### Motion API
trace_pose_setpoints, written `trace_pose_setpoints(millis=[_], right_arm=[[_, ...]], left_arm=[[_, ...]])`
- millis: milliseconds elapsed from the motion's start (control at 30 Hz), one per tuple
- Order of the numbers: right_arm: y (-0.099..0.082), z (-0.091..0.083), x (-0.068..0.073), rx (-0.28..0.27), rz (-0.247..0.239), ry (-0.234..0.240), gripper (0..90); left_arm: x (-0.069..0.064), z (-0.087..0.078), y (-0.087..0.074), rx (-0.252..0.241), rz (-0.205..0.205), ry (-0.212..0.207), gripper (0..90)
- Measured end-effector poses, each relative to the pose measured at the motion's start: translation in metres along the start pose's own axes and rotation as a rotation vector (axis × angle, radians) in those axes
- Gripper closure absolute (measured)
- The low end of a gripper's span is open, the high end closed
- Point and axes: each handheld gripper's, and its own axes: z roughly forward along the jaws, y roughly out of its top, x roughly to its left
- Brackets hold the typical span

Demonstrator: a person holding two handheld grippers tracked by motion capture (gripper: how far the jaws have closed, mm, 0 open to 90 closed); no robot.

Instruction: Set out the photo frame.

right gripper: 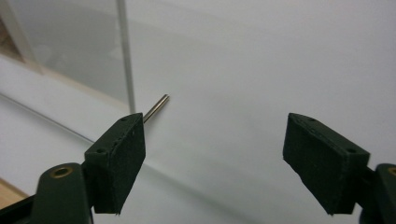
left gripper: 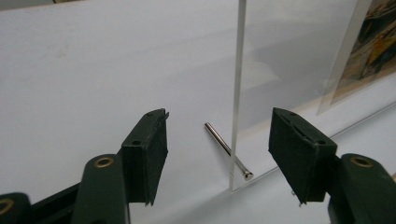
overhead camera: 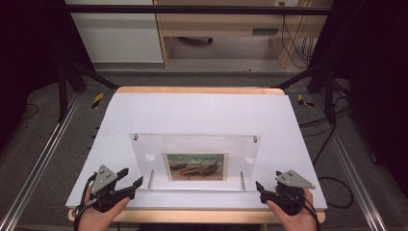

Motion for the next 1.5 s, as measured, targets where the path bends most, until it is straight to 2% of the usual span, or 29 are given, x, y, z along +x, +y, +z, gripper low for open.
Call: trace_pose_setpoints(millis=[267,467,667,800,900,1067,1267,1400,1500], right_arm=[[0.000,0.003,-0.017,-0.001,0.040,-0.095,15.8],[0.000,0.014,-0.027,0.020,0.038,-0.137,14.5],[0.003,0.023,-0.031,0.035,0.046,-0.158,13.7],[0.004,0.027,-0.034,0.040,0.056,-0.165,13.1],[0.005,0.030,-0.036,0.039,0.064,-0.172,12.6],[0.009,0.041,-0.042,0.051,0.069,-0.185,11.4],[0.017,0.054,-0.046,0.054,0.076,-0.196,10.2],[0.022,0.061,-0.046,0.052,0.088,-0.200,9.4],[0.025,0.066,-0.049,0.046,0.101,-0.192,8.7]], left_arm=[[0.009,-0.001,0.001,-0.002,0.012,0.057,28.0],[0.021,0.001,-0.001,0.004,-0.012,0.098,23.6],[0.034,0.005,-0.002,0.019,-0.034,0.137,19.9],[0.040,0.011,-0.003,0.025,-0.017,0.173,19.8],[0.048,0.021,-0.004,0.043,0.001,0.199,19.5],[0.058,0.032,-0.005,0.059,-0.021,0.203,16.3],[0.068,0.043,-0.005,0.066,-0.024,0.234,13.9],[0.077,0.049,-0.004,0.060,-0.023,0.273,12.3],[0.084,0.051,-0.004,0.052,-0.045,0.281,10.7]])
